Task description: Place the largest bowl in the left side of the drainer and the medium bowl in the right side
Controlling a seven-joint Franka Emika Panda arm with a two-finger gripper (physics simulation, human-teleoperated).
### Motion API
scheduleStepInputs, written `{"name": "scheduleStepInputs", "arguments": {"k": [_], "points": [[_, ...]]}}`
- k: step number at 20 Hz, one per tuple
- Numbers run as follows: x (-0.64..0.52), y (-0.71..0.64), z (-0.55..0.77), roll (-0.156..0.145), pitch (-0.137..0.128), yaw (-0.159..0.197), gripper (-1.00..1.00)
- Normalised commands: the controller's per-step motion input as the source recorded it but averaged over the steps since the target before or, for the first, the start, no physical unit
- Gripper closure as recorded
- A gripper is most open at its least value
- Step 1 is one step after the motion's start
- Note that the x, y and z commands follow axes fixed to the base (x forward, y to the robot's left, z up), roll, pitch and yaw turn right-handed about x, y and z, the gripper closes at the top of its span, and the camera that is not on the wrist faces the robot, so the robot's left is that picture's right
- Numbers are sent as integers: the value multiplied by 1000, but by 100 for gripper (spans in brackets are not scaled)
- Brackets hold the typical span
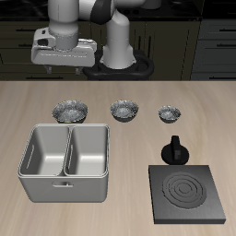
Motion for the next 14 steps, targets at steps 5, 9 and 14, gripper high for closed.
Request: {"name": "scheduleStepInputs", "arguments": {"k": [5,9,14], "points": [[25,-244,-175,4,-12,-11,-100],[89,-389,-178,48,-12,-36,-100],[9,-122,-130,12,-3,-21,-100]]}}
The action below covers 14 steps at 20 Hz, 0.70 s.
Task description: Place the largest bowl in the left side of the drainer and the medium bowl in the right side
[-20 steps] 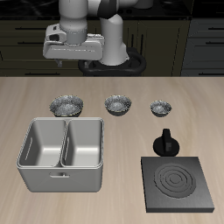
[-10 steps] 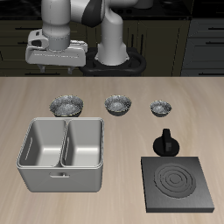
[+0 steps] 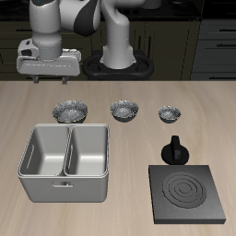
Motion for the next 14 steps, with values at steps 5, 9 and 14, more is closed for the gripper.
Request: {"name": "scheduleStepInputs", "arguments": {"k": [5,9,14], "points": [[22,-186,-577,19,29,-6,-100],[-97,-91,-589,1,53,-38,-100],[0,-105,-459,-30,53,-34,-100]]}}
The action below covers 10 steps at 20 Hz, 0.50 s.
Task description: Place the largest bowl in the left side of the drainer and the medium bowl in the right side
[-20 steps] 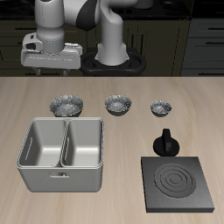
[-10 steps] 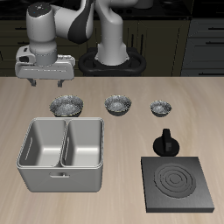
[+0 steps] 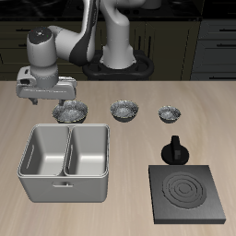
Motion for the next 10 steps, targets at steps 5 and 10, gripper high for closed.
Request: {"name": "scheduleStepInputs", "arguments": {"k": [5,10], "points": [[-37,136,-252,19,23,3,-100],[-26,133,-397,46,50,-3,-100]]}}
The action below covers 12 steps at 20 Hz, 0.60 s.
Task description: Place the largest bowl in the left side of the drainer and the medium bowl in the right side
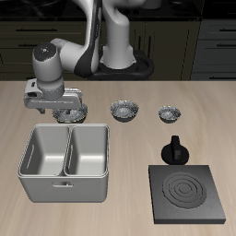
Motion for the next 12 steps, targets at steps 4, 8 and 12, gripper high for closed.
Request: {"name": "scheduleStepInputs", "arguments": {"k": [4,8,12], "points": [[-44,-15,-228,-24,34,-23,100],[-83,51,89,12,-18,17,100],[-78,8,354,-17,-42,-3,100]]}}
